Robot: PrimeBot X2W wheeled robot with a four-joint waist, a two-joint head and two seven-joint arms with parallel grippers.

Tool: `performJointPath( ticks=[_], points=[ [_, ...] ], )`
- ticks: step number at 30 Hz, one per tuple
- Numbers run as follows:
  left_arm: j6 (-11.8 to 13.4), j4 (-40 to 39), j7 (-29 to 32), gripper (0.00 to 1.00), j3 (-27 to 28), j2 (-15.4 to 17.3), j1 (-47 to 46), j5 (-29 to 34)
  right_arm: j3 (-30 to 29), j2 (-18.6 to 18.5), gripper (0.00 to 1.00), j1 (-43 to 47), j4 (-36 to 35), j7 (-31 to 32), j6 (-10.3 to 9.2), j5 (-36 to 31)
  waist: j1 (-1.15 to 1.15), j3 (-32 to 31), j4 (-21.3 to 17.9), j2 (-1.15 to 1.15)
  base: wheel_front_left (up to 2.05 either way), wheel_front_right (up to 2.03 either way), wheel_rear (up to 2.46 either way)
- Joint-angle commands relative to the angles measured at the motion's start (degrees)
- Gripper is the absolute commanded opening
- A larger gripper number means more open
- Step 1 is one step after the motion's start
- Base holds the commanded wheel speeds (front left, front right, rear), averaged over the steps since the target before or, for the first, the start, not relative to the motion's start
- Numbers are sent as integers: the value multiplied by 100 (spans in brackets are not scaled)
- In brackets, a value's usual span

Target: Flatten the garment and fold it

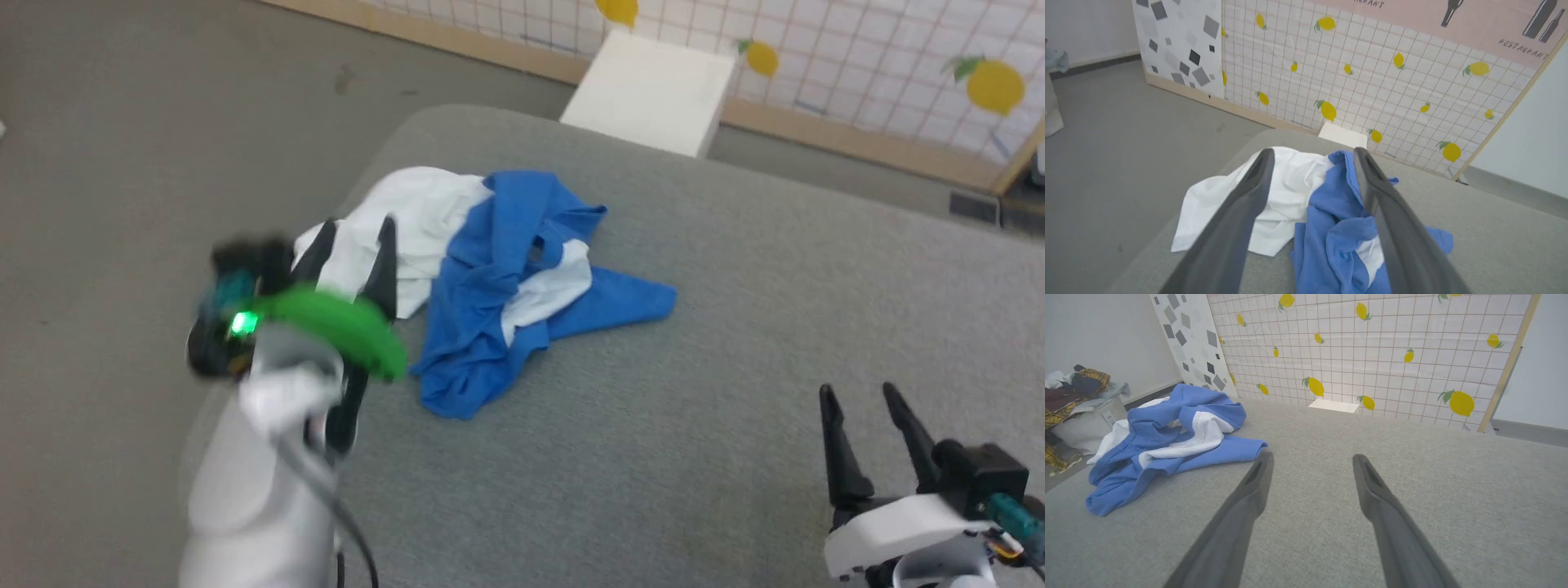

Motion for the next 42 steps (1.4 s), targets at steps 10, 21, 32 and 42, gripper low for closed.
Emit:
performJointPath(
  ticks=[10, 21, 32, 42],
  points=[
    [-102, 1779, 3367, 100, -646, 270, -2153, -660, -246, -4, 100, -154, -295, 71, -9, -91, 0, 1003, -1001, 0, 0, 0, 0],
    [126, 2854, 4195, 100, -1046, 567, -2415, -526, -396, -3, 100, -371, -408, -81, -10, -74, 0, 1624, -1300, 0, 0, 0, 0],
    [-57, 3171, 3225, 0, -931, 324, -2102, -894, -448, -3, 100, -445, -256, -139, -10, -71, 0, 1569, -1027, 0, 0, 0, 0],
    [-179, 2422, 1417, 0, -731, 382, -2602, -1260, -371, -3, 100, -316, 164, -265, -10, 72, 0, 698, -619, 0, 0, 0, 0]
  ],
)
